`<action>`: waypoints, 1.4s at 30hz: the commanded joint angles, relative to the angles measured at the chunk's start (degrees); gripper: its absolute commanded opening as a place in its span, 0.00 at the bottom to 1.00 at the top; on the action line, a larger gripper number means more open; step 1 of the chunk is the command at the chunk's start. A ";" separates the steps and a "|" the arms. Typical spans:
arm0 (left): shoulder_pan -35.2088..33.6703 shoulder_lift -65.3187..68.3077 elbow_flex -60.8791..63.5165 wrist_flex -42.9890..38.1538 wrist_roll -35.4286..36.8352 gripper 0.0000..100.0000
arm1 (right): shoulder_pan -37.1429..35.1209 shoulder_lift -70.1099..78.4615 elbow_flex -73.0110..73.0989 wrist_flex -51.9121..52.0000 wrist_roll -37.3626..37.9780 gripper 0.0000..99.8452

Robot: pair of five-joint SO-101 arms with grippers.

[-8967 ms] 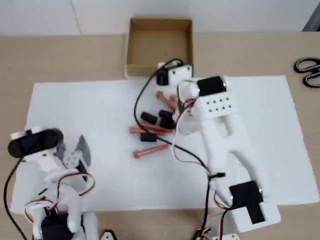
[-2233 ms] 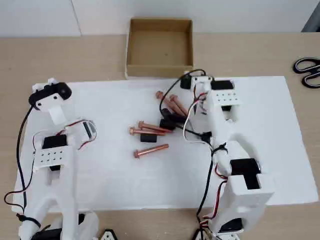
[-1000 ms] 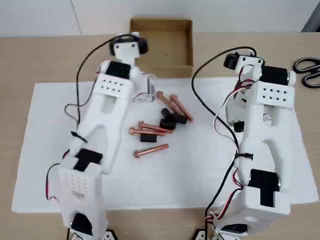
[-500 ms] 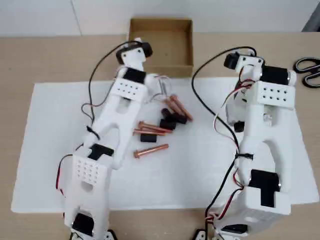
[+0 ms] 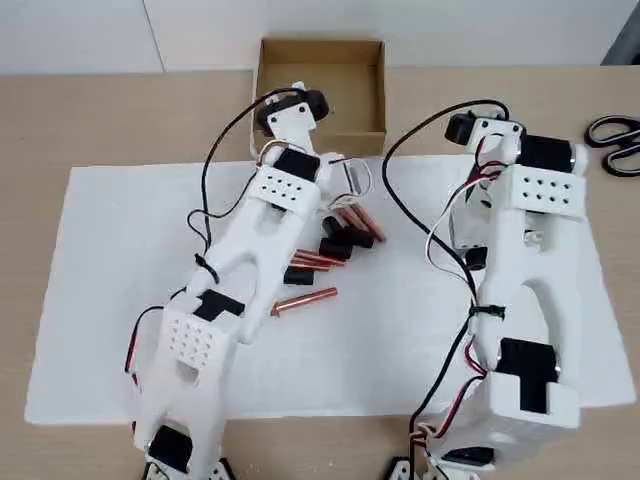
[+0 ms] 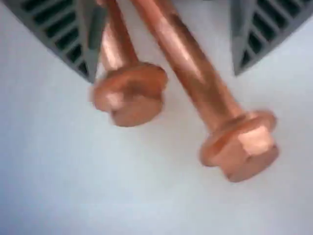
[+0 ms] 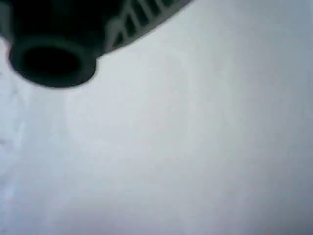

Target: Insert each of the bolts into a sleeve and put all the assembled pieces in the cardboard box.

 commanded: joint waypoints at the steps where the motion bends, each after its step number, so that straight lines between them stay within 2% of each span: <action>1: -0.09 0.53 -2.24 -0.79 0.35 0.17 | 0.57 -3.21 0.00 -0.22 0.62 0.00; 13: -1.23 1.41 -3.38 -0.18 0.44 0.17 | 0.66 -3.21 0.00 -1.01 0.62 0.00; 22: -1.58 1.93 -16.22 8.53 0.44 0.17 | 0.66 -3.12 0.00 -1.80 0.62 0.00; 27: -1.58 2.02 -13.58 7.74 0.44 0.17 | 0.57 -3.12 0.00 -1.80 0.53 0.00; 33: -2.46 2.02 -8.13 3.08 0.44 0.17 | 0.57 -3.12 0.00 -1.80 0.44 0.00; 42: -2.90 2.55 -6.99 2.90 0.53 0.17 | 0.57 -3.12 0.00 -1.80 0.44 0.00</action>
